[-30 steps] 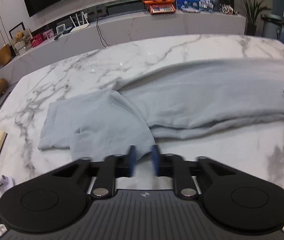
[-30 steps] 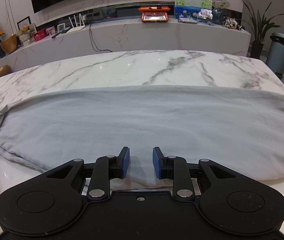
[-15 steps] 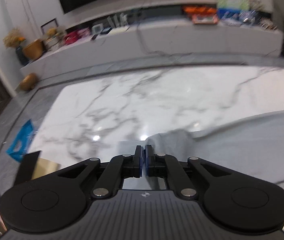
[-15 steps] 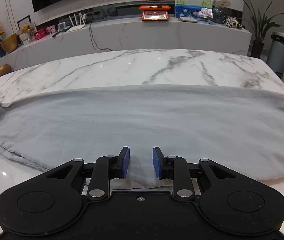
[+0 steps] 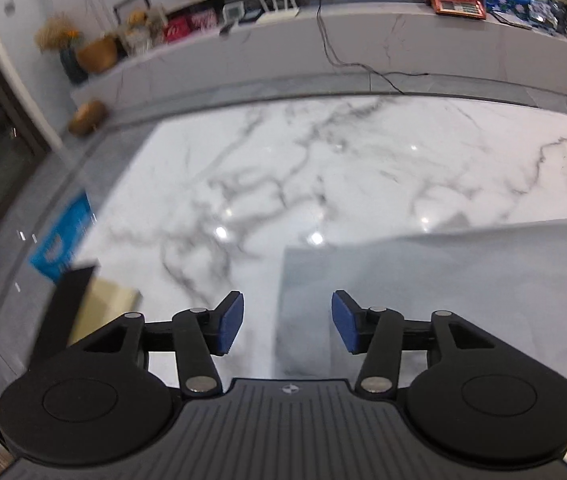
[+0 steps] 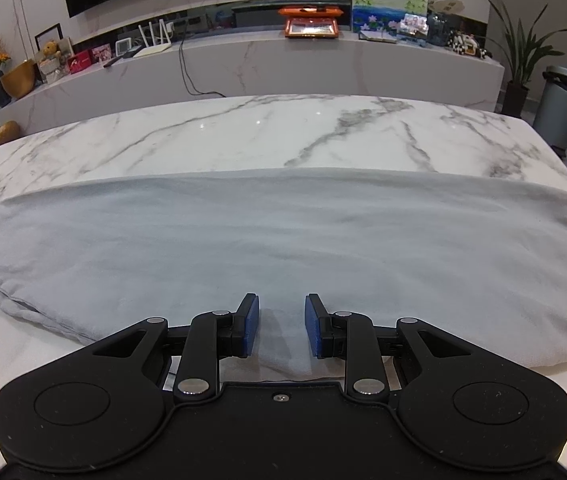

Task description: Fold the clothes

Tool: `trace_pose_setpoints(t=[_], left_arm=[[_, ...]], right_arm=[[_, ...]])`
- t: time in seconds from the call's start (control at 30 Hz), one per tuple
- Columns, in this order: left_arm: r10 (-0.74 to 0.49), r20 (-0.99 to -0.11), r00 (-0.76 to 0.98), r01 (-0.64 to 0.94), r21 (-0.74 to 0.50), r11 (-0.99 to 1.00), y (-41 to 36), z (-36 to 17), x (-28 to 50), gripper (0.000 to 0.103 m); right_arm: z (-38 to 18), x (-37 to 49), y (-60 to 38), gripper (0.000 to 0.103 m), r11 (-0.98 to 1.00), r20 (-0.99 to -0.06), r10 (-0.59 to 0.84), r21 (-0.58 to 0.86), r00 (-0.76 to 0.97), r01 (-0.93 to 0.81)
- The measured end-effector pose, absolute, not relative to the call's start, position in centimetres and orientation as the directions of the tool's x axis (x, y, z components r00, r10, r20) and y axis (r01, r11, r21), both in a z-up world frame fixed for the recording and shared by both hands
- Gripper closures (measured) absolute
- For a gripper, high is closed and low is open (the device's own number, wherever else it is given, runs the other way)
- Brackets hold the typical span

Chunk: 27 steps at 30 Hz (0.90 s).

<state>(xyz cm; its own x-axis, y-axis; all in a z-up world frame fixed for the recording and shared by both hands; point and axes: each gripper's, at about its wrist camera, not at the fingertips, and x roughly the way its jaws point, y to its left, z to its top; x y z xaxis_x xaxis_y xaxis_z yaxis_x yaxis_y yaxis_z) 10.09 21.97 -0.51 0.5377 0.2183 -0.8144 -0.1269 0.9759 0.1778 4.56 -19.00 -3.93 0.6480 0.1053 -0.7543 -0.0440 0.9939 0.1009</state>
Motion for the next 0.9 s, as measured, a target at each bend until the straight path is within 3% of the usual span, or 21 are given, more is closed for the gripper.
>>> trace_pose_setpoints(t=[0.5,0.53,0.6,0.63,0.7,0.9], left_arm=[[0.195,-0.877,0.439,-0.317,0.052,0.947,24.7,-3.3,9.2,0.045],[0.177,-0.879,0.442,-0.326,0.027,0.945,24.9,-3.3,9.1,0.047],[0.147,-0.882,0.449,-0.337,-0.015,0.942,25.2,-3.2,8.9,0.062],[0.137,-0.881,0.452,-0.334,-0.024,0.942,25.1,-3.2,8.9,0.064],[0.125,-0.880,0.459,-0.322,-0.034,0.946,24.8,-3.0,8.9,0.079],[0.210,-0.837,0.506,-0.343,0.028,0.939,23.7,-1.9,8.7,0.087]], right_arm=[[-3.7,4.4,-19.2,0.078,0.994,-0.754,0.103,0.095,0.648,-0.047],[-3.8,4.4,-19.1,0.078,0.994,-0.754,0.104,0.095,0.648,-0.048],[-3.8,4.5,-19.0,0.078,0.994,-0.755,0.104,0.092,0.647,-0.052],[-3.8,4.6,-19.0,0.078,0.994,-0.755,0.104,0.092,0.647,-0.052],[-4.0,4.6,-19.0,0.078,0.995,-0.759,0.102,0.089,0.643,-0.052],[-4.2,4.5,-19.1,0.078,0.995,-0.771,0.103,0.089,0.629,-0.054]])
